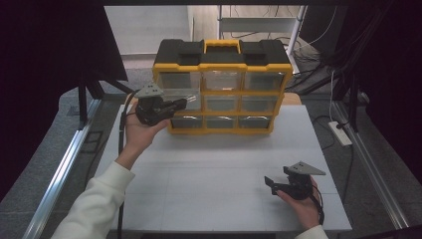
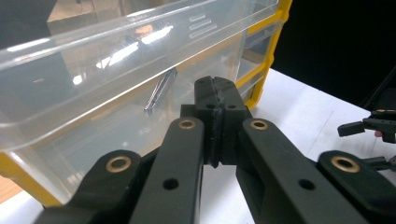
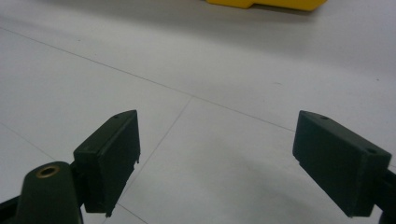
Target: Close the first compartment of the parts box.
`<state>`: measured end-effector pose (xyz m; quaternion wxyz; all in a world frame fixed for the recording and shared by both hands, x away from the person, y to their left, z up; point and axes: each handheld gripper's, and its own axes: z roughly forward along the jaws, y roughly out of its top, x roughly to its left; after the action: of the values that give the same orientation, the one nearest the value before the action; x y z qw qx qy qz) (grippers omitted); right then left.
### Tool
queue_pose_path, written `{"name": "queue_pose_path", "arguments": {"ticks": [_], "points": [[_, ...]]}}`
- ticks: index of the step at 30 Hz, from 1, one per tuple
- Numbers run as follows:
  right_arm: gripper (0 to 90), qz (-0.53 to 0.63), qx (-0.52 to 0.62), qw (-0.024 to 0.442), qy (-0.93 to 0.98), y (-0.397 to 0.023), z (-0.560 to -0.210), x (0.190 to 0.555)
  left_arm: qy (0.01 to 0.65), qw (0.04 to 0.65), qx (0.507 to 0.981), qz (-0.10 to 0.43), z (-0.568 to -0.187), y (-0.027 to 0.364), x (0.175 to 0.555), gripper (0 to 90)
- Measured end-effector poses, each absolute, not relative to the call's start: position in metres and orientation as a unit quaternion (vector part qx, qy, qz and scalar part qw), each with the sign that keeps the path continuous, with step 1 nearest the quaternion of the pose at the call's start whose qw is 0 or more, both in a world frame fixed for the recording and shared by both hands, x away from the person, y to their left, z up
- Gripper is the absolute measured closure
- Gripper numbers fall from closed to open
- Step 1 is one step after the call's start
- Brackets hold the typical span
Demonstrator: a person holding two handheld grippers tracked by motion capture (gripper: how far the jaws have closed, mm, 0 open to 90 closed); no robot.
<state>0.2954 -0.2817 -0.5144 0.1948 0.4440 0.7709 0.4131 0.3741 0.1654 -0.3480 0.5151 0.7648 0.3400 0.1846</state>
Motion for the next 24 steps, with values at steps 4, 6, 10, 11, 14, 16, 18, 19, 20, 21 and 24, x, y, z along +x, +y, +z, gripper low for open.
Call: {"name": "queue_pose_path", "arguments": {"ticks": [4, 6, 10, 11, 14, 16, 18, 19, 20, 21, 24], "points": [[15.8, 0.418, 0.451, 0.190, 0.765, -0.285, -0.515, 0.294, 0.344, 0.517, 0.761, 0.186, -0.346, 0.166, 0.380, 89.3], [15.7, 0.420, 0.452, 0.190, 0.763, -0.287, -0.514, 0.294, 0.346, 0.517, 0.761, 0.186, -0.347, 0.166, 0.382, 89.4], [15.8, 0.422, 0.448, 0.191, 0.765, -0.287, -0.514, 0.295, 0.347, 0.517, 0.759, 0.187, -0.347, 0.166, 0.386, 89.4], [15.8, 0.423, 0.448, 0.191, 0.764, -0.287, -0.514, 0.295, 0.348, 0.517, 0.760, 0.187, -0.347, 0.166, 0.387, 89.3], [15.8, 0.424, 0.448, 0.189, 0.764, -0.287, -0.514, 0.296, 0.351, 0.517, 0.758, 0.186, -0.347, 0.167, 0.389, 89.3], [15.8, 0.424, 0.448, 0.189, 0.764, -0.287, -0.514, 0.296, 0.353, 0.515, 0.759, 0.187, -0.347, 0.168, 0.391, 89.3], [15.8, 0.425, 0.448, 0.188, 0.764, -0.286, -0.514, 0.297, 0.356, 0.514, 0.757, 0.188, -0.348, 0.169, 0.394, 89.3], [15.8, 0.424, 0.448, 0.187, 0.764, -0.286, -0.514, 0.297, 0.357, 0.514, 0.757, 0.188, -0.348, 0.169, 0.396, 89.3], [15.8, 0.423, 0.447, 0.189, 0.765, -0.285, -0.514, 0.297, 0.357, 0.513, 0.757, 0.188, -0.349, 0.169, 0.397, 89.3], [15.8, 0.424, 0.446, 0.188, 0.766, -0.285, -0.514, 0.297, 0.356, 0.512, 0.758, 0.189, -0.349, 0.169, 0.398, 89.3], [15.8, 0.421, 0.444, 0.188, 0.768, -0.283, -0.514, 0.297, 0.359, 0.507, 0.760, 0.190, -0.350, 0.168, 0.400, 89.3]]}}
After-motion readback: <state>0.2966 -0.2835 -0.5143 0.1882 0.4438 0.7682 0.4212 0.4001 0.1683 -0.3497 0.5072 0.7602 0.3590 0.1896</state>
